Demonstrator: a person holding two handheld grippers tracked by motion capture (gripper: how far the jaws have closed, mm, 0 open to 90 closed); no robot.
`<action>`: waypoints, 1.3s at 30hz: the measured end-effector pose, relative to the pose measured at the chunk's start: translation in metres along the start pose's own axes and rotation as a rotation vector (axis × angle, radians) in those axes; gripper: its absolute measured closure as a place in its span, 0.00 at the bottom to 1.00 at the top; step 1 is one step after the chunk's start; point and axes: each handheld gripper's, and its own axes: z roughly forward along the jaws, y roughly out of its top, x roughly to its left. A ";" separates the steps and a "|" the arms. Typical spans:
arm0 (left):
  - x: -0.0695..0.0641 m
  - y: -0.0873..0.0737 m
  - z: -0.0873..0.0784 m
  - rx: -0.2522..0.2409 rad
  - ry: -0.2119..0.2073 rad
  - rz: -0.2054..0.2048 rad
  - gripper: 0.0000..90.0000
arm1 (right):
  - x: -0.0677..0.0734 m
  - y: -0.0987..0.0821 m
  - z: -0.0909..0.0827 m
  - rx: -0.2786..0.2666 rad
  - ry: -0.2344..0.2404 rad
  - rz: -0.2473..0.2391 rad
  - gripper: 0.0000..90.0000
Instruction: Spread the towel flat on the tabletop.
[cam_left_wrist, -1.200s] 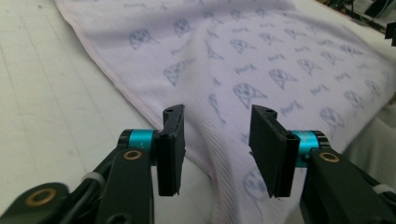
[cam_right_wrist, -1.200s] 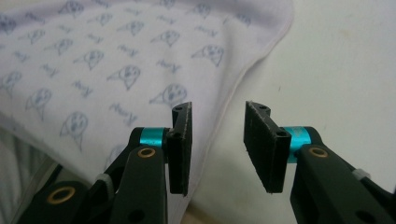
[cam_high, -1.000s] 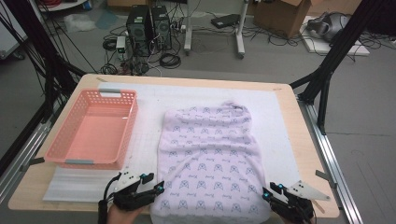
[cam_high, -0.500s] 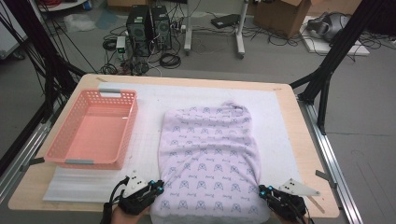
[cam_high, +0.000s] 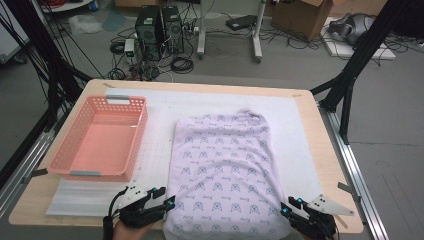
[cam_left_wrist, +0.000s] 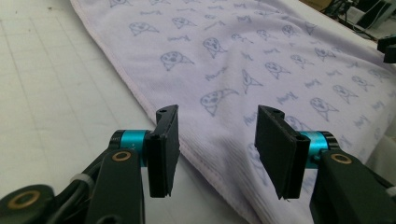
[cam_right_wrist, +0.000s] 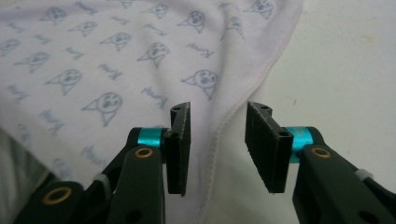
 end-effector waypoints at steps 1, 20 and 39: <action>0.003 0.002 0.003 0.005 -0.001 -0.013 0.54 | -0.001 0.002 0.003 -0.001 -0.005 -0.011 0.64; -0.008 0.008 0.011 0.153 0.110 -0.021 0.97 | -0.003 0.011 0.020 0.075 -0.001 -0.002 0.95; 0.000 0.016 0.031 0.115 0.064 -0.045 0.56 | -0.005 0.009 0.023 0.053 -0.057 0.030 0.68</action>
